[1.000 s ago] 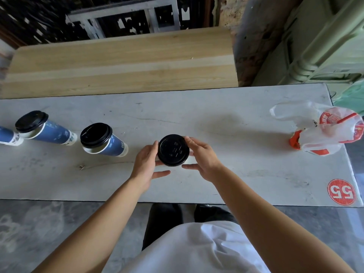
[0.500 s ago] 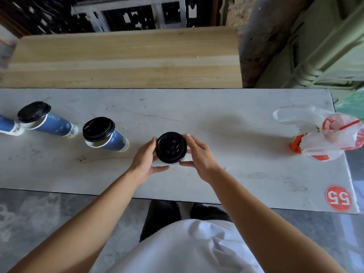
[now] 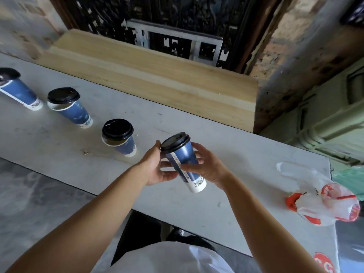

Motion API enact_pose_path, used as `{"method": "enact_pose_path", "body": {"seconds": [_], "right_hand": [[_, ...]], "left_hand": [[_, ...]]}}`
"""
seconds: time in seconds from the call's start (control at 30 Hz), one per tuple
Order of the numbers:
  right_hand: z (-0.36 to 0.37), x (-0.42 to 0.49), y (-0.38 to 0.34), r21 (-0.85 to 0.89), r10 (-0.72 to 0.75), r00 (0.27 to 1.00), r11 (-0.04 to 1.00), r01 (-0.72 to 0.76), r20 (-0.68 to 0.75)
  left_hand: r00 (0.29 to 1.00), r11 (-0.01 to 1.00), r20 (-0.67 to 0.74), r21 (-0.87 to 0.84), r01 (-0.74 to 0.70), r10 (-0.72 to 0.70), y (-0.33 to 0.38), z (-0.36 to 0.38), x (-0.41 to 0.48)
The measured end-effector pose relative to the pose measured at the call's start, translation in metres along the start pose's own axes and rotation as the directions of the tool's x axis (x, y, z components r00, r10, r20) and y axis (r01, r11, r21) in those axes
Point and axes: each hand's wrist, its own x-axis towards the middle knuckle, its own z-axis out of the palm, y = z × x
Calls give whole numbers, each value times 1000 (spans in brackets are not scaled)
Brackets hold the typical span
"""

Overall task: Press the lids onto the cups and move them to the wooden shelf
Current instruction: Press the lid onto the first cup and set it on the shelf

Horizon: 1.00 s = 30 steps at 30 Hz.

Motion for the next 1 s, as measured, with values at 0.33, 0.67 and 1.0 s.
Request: {"method": "enact_pose_path", "body": {"seconds": [0.33,0.67,1.0], "right_hand": [[-19,68,-27,-478,24,978,869,-124,-208],[-46,155,-104,-928,45,996,361,-90,-80],[-57,190,-157,-890,-118,962,-421,175,245]], "left_hand": [[747,301,-82,939,-163,660,-36,-21,67],[706,124,-9,986,-112,708,-74,-26,131],[589,109,-81,994,-12,804,-85,-13,147]]}}
